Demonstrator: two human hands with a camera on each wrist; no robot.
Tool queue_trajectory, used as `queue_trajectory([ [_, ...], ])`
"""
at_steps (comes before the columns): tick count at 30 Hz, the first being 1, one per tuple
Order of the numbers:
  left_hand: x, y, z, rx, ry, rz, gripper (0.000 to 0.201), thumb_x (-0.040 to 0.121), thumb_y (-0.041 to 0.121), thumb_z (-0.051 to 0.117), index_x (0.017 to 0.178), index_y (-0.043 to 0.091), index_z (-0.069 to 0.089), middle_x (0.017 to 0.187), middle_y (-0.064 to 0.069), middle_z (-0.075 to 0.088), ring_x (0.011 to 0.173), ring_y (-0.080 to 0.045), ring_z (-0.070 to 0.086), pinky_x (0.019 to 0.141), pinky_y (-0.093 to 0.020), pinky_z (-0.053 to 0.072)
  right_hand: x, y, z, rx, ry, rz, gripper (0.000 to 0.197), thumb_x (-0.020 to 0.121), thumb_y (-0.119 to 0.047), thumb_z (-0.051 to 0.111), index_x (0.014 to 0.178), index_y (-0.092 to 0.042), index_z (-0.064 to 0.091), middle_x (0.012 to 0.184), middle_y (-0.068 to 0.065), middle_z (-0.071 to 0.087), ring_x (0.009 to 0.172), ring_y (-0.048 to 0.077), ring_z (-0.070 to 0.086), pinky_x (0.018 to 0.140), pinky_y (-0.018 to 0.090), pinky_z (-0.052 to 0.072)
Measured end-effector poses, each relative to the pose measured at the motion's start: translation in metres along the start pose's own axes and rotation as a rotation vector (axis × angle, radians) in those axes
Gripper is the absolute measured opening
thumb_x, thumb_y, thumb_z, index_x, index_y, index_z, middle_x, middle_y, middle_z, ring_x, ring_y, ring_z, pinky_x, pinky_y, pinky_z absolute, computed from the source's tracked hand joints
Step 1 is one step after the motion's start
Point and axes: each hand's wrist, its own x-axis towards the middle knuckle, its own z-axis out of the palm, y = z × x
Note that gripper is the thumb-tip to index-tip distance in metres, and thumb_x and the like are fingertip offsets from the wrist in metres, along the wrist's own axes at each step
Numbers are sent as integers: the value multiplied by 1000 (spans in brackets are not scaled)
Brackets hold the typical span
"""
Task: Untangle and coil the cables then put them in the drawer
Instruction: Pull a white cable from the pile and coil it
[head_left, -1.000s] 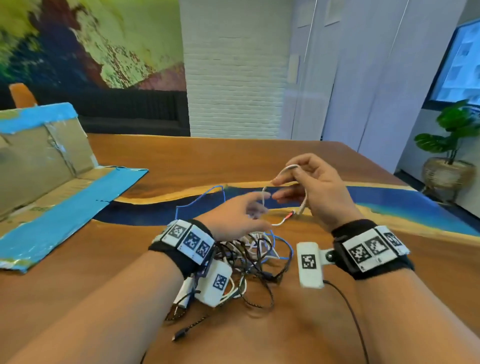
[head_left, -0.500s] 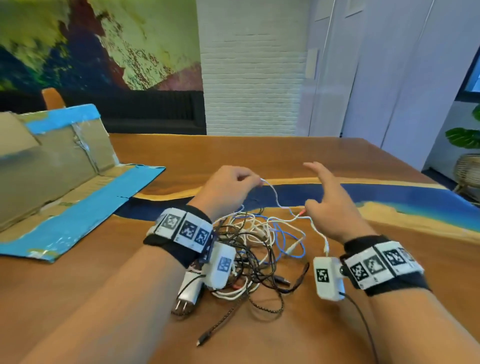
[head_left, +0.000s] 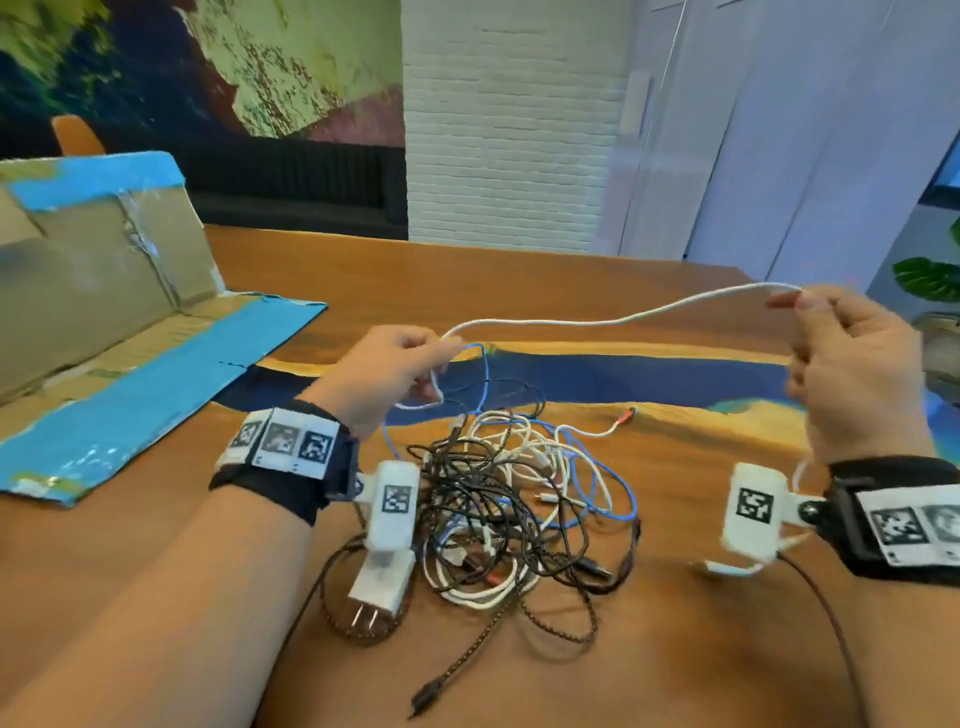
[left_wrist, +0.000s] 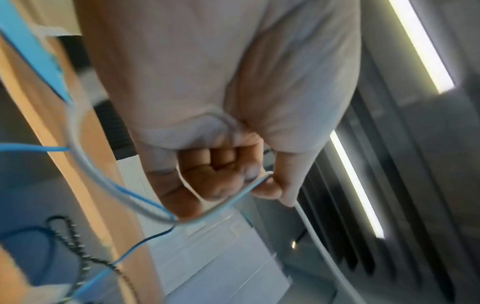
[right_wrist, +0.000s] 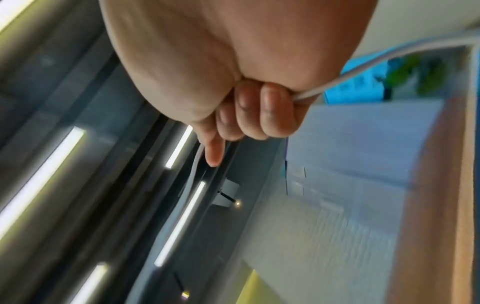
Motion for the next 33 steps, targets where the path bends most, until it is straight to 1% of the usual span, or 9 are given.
queue_trajectory([
  [4, -3, 13, 7, -195, 50, 72, 37, 107, 28, 52, 76, 10, 58, 70, -6, 63, 81, -29, 67, 86, -40, 53, -19, 20, 14, -554, -313, 87, 25, 102, -17, 55, 117, -18, 75, 100, 3, 75, 96, 28, 65, 82, 32, 45],
  [6, -5, 18, 19, -63, 57, 118, 37, 108, 32, 50, 79, 10, 59, 58, 1, 54, 66, -25, 65, 80, -40, 55, -31, 15, 34, -648, -449, 74, 46, 97, -2, 50, 139, -18, 61, 144, 5, 59, 136, 21, 50, 108, 28, 34],
  [8, -8, 23, 31, 131, 54, 181, 40, 106, 37, 52, 78, 11, 63, 53, 0, 45, 50, -19, 50, 62, -32, 48, -42, -4, 54, -566, -465, -8, 61, 94, 0, 49, 150, -23, 47, 155, -4, 45, 143, 7, 36, 112, 20, 22],
  [11, -10, 29, 49, 229, 20, 245, 41, 105, 38, 55, 74, 13, 65, 59, -8, 44, 46, -12, 34, 48, -26, 32, -60, -34, 91, -250, -557, -33, 61, 100, -20, 57, 154, -34, 35, 147, -14, 51, 135, -3, 43, 109, 21, 32],
  [14, -11, 26, 55, 57, -26, 185, 45, 104, 37, 57, 71, 7, 58, 53, 4, 42, 46, -10, 35, 50, -26, 30, -77, -41, 114, 56, -715, 82, 40, 102, -18, 58, 141, -24, 50, 88, -2, 71, 82, 11, 70, 79, 29, 55],
  [17, -14, 15, 45, -25, -152, 120, 53, 100, 46, 61, 66, 5, 54, 55, 0, 32, 51, -21, 32, 54, -30, 33, -85, -33, 110, 170, -666, 186, 15, 104, -11, 54, 106, -11, 69, 53, -6, 43, 41, 11, 41, 44, 31, 41],
  [23, -25, 11, 30, -306, -254, 1, 46, 102, 35, 50, 60, 16, 47, 54, 5, 24, 46, -15, 22, 52, -28, 32, -64, -1, 77, 110, -305, 206, 22, 103, -18, 57, 90, -21, 74, 48, -16, 44, 40, 4, 33, 40, 21, 28],
  [28, -29, 15, 40, -932, -222, -61, 34, 106, 25, 40, 112, 5, 67, 65, 5, 27, 48, -7, 25, 49, -22, 37, -79, 0, 70, -315, -562, 61, 24, 100, -17, 61, 93, -32, 78, 67, -25, 68, 62, -2, 59, 55, 11, 42],
  [33, -33, 16, 69, -1085, -54, 15, 39, 111, 24, 39, 144, 10, 54, 72, 3, 40, 58, -10, 41, 78, -33, 59, -97, -14, 84, -531, -865, 6, 31, 101, -15, 57, 115, -36, 75, 72, -15, 67, 67, 0, 61, 59, 13, 44],
])
